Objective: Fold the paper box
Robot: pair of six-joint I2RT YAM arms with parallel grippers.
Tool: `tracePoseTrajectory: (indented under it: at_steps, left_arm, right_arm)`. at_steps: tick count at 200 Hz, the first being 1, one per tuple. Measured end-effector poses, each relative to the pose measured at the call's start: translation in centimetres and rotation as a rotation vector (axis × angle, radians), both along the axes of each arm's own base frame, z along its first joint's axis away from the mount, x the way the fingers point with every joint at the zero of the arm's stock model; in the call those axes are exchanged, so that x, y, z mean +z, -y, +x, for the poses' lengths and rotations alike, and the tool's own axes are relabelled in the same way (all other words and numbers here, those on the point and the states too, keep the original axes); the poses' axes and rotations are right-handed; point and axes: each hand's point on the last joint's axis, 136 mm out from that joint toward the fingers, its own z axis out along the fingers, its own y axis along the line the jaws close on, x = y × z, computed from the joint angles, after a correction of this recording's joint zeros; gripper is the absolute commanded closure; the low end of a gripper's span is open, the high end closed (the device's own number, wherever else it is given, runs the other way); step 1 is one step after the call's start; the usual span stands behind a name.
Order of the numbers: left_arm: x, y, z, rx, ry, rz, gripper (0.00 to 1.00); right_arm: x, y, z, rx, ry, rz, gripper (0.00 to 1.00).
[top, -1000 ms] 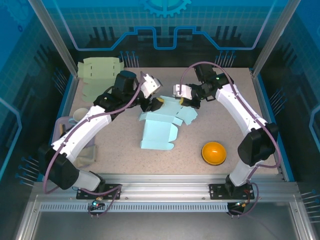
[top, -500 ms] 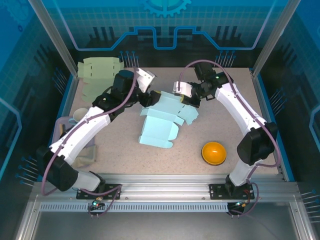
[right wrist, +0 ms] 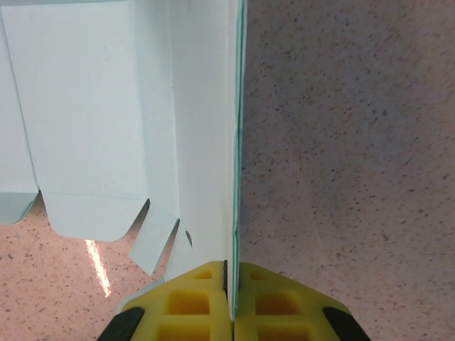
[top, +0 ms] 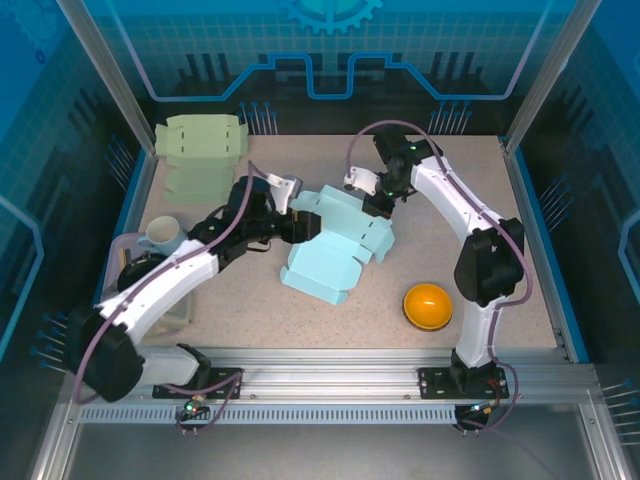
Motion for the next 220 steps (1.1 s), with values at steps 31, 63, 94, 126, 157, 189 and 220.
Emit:
tracePoseTrajectory:
  at_steps: [31,63,94,126,157,189,220]
  left_arm:
    - [-3.5,0.8,1.4,0.0,-0.062,0.03,0.38]
    - [-5.3,-0.3,3.0,0.036,-0.057,0.028,0.37]
    - [-8.2,-3.2,4.9,0.11,-0.083,0.034,0.34]
    - [-10.7,-4.1,5.7,0.126,-0.11,0.055,0.31]
    - [-11.5,-4.0,5.7,0.121,-0.118,0.054,0.3]
    - [-12.2,-3.7,6.1,0.118,-0.119,0.055,0.32]
    - [-13.1,-2.7,6.1,0.105,-0.144,0.057,0.38]
  right_arm:
    - [-0.9,0.2,-0.3,-0.008,-0.055,0.011,1.0]
    - [-1.6,0.4,-0.3,-0.014,-0.09,0.034,1.0]
    - [-1.9,0.5,-0.3,-0.017,-0.107,0.055,1.0]
    - [-2.0,0.6,-0.3,-0.02,-0.117,0.071,1.0]
    - [-2.2,0.4,-0.3,-0.012,-0.122,0.078,1.0]
    - [-2.3,0.4,-0.2,-0.014,-0.125,0.086,1.0]
    - [-2.5,0.5,-0.2,-0.016,-0.126,0.084,1.0]
